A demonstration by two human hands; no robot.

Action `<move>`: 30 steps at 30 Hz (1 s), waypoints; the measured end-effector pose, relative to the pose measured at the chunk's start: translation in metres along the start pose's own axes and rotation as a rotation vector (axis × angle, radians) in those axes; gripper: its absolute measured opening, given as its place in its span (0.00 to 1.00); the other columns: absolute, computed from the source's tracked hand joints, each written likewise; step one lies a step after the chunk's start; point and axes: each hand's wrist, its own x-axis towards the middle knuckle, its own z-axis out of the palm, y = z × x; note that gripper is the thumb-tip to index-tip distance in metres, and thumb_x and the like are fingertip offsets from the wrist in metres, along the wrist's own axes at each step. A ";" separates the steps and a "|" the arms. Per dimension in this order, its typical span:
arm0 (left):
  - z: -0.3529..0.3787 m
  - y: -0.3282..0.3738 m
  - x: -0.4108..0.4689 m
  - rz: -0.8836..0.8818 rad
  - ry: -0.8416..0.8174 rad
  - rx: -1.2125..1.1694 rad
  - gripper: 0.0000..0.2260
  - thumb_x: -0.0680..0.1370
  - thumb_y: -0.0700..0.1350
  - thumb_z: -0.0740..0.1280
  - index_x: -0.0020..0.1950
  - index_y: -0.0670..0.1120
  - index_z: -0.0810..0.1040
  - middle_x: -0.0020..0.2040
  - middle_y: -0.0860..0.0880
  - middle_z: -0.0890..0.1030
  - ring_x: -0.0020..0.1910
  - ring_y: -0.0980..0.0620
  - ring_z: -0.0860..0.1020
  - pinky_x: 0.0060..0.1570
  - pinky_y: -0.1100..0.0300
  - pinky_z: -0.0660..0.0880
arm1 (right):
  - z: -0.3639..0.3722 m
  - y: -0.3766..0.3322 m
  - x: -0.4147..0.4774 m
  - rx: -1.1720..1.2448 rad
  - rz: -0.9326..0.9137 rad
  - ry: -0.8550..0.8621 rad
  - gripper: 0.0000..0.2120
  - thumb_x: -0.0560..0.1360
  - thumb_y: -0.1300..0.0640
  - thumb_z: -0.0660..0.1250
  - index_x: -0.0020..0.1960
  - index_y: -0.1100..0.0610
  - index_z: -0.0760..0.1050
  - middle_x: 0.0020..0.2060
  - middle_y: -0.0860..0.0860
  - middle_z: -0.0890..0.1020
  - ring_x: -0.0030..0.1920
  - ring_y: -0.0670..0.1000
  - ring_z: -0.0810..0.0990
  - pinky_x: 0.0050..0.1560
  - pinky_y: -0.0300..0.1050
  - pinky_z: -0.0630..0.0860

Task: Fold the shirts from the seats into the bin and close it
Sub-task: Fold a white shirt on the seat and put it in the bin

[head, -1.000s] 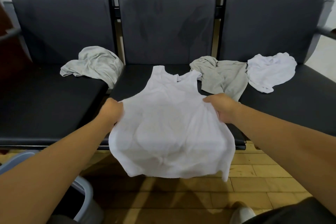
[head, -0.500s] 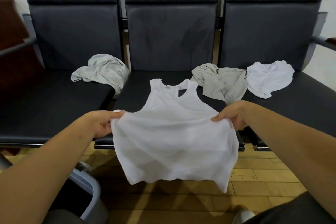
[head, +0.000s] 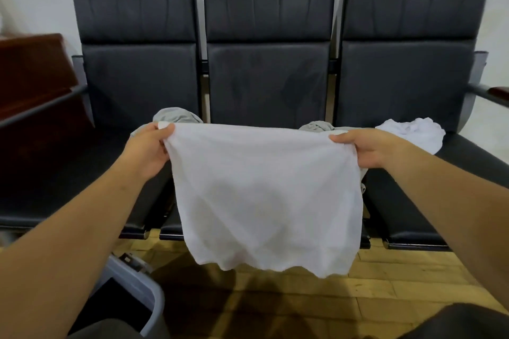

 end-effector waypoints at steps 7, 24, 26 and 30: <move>0.005 0.061 0.012 0.104 0.049 0.163 0.06 0.81 0.43 0.67 0.57 0.46 0.81 0.59 0.46 0.83 0.57 0.47 0.81 0.56 0.49 0.79 | 0.007 -0.052 -0.022 0.059 -0.156 -0.024 0.16 0.77 0.65 0.67 0.64 0.64 0.76 0.58 0.59 0.83 0.56 0.58 0.84 0.47 0.54 0.83; 0.007 0.094 0.005 0.128 0.163 0.370 0.07 0.81 0.44 0.68 0.55 0.42 0.79 0.58 0.41 0.81 0.57 0.42 0.80 0.63 0.43 0.76 | -0.001 -0.069 -0.039 0.229 -0.350 -0.051 0.11 0.79 0.67 0.65 0.61 0.59 0.76 0.58 0.58 0.81 0.58 0.57 0.81 0.50 0.53 0.79; 0.006 0.092 0.005 0.113 0.135 0.338 0.07 0.80 0.44 0.70 0.52 0.40 0.79 0.58 0.41 0.81 0.57 0.42 0.80 0.61 0.44 0.77 | -0.004 -0.067 -0.038 0.114 -0.336 -0.085 0.14 0.79 0.68 0.65 0.62 0.58 0.77 0.58 0.57 0.81 0.58 0.57 0.81 0.51 0.51 0.80; 0.008 0.085 0.010 0.126 0.081 0.324 0.05 0.79 0.43 0.71 0.51 0.42 0.78 0.59 0.41 0.80 0.59 0.44 0.80 0.60 0.46 0.78 | -0.002 -0.061 -0.038 -0.454 -0.392 0.229 0.06 0.77 0.66 0.69 0.53 0.63 0.82 0.49 0.57 0.83 0.49 0.53 0.81 0.45 0.45 0.79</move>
